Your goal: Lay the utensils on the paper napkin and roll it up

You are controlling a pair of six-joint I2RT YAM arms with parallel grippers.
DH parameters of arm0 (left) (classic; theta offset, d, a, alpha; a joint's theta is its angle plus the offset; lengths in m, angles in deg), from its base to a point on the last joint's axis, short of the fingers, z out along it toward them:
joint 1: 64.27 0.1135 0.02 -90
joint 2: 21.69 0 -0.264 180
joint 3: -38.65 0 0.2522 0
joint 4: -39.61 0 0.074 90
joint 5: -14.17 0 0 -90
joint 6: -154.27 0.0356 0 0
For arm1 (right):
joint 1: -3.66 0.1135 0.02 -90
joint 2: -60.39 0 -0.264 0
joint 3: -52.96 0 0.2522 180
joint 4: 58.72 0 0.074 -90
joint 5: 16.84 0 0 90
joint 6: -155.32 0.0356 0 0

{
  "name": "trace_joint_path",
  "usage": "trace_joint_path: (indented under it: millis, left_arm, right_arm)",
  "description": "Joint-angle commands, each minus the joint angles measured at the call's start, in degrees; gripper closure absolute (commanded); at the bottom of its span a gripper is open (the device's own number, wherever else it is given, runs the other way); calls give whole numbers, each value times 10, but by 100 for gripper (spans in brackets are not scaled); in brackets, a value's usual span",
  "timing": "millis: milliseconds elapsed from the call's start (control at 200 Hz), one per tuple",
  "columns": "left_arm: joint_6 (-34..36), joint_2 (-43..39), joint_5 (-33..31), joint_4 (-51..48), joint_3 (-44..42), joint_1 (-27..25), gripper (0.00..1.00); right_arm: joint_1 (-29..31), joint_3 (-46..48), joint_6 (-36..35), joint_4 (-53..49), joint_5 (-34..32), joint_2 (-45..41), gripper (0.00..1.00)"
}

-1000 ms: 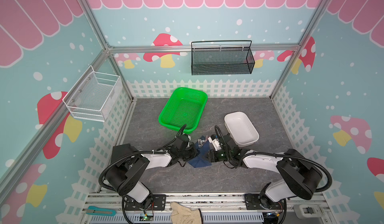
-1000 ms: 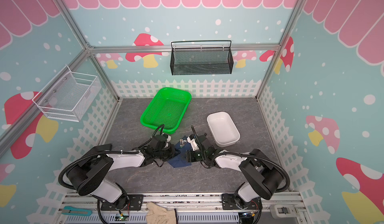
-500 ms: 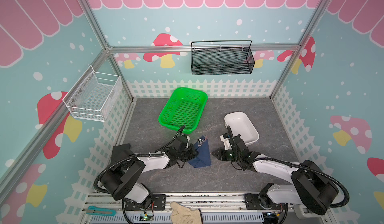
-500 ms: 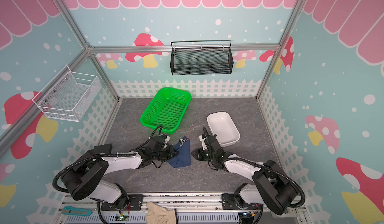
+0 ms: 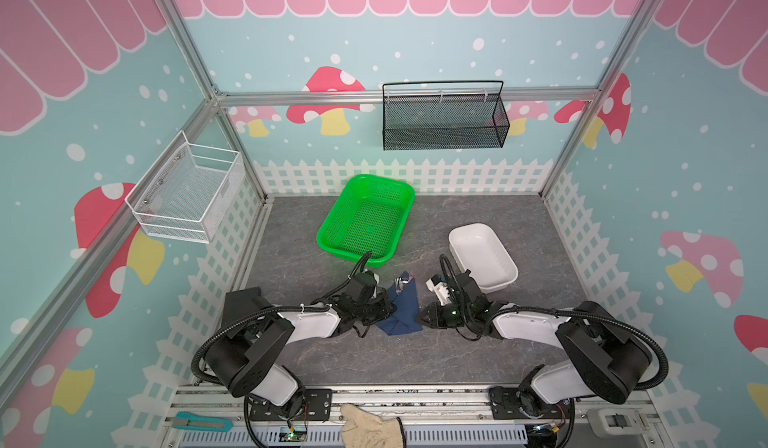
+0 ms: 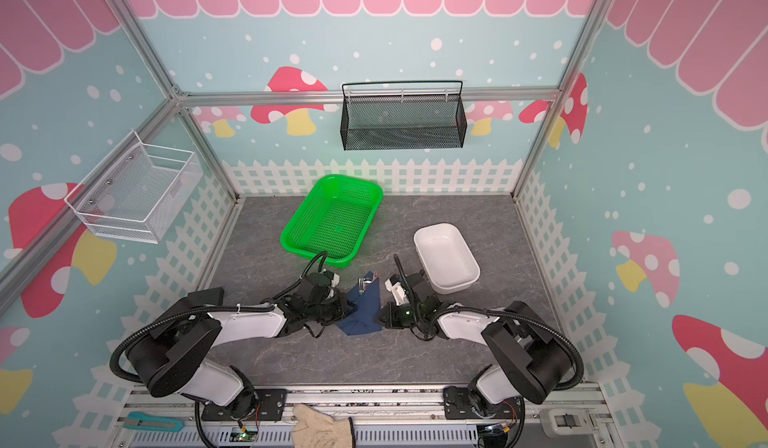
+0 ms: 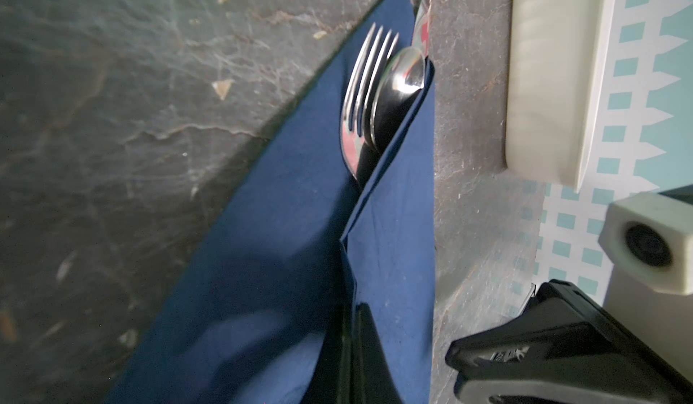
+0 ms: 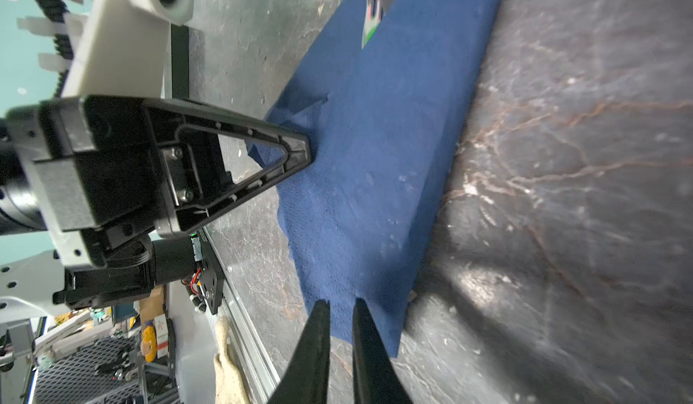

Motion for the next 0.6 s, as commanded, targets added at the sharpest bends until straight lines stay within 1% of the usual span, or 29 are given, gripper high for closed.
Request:
trace_joint_path:
  millis: [0,235,330,595]
  left_arm:
    - [10,12,-8,3,-3,-2,96]
    - [13,22,-8,5,-4,-2,96]
    - [12,24,-8,7,-4,-2,96]
    - [13,29,-6,9,-2,-2,96]
  right_arm:
    - [9,-16,-10,17,28,19,85]
    - [17,-17,-15,17,23,52,85]
    - [18,-7,-13,17,9,56,86]
    - [19,2,-12,22,1,72,85]
